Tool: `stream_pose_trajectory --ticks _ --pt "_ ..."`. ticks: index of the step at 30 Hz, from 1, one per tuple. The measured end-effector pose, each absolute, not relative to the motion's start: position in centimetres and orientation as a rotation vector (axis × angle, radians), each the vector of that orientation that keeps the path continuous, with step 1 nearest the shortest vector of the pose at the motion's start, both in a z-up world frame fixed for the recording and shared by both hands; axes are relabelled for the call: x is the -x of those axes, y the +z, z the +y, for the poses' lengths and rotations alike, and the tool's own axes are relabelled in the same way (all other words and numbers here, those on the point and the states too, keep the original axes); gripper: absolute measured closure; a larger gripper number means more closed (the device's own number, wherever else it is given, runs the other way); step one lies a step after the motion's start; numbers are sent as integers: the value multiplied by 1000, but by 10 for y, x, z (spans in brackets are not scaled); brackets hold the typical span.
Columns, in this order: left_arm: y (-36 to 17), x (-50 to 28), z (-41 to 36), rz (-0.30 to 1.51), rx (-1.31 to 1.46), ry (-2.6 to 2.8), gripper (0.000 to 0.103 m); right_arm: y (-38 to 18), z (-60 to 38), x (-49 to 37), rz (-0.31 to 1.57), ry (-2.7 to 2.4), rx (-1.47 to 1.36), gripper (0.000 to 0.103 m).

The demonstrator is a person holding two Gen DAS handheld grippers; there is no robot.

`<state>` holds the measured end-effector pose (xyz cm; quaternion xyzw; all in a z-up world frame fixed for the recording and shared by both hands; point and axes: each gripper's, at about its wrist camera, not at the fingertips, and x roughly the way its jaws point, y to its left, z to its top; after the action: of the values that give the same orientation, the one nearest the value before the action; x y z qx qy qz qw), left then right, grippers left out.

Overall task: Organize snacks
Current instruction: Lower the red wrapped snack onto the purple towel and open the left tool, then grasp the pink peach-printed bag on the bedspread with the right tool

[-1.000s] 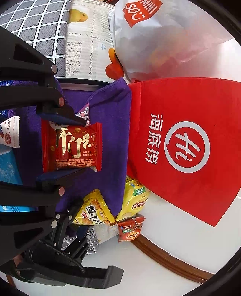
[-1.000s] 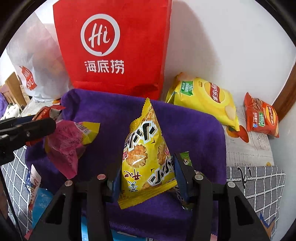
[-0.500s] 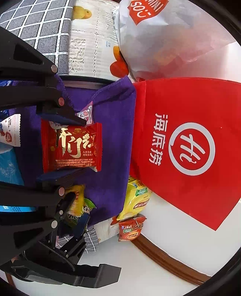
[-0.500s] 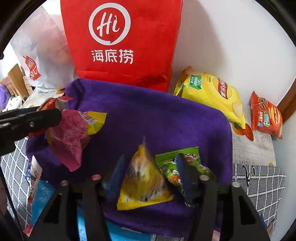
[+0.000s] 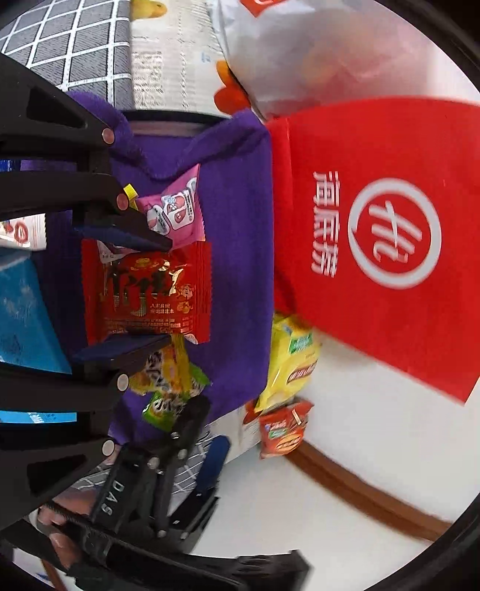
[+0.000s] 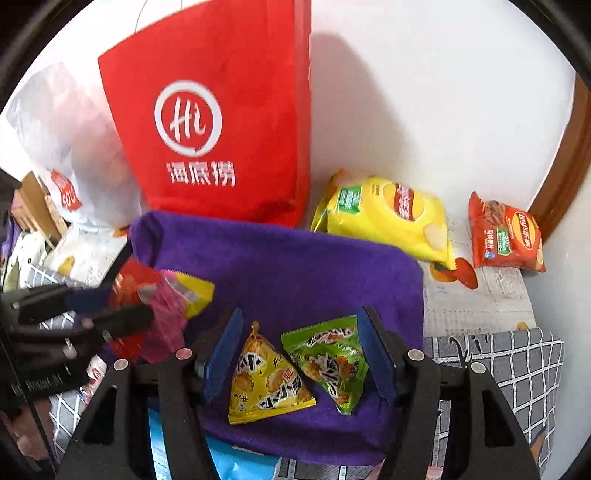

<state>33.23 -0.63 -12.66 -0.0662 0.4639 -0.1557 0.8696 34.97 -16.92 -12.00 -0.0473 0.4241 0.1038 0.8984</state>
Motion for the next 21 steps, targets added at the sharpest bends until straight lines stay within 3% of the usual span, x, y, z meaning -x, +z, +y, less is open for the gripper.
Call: stream_pose_trajectory --ticks 11,21 --pt "-128 -335 -11 985 97 -276 40 -105 -177 -344 832 209 78 39" --pt "-116 -333 -1 972 130 -273 39 -84 -184 -331 710 143 90 39"
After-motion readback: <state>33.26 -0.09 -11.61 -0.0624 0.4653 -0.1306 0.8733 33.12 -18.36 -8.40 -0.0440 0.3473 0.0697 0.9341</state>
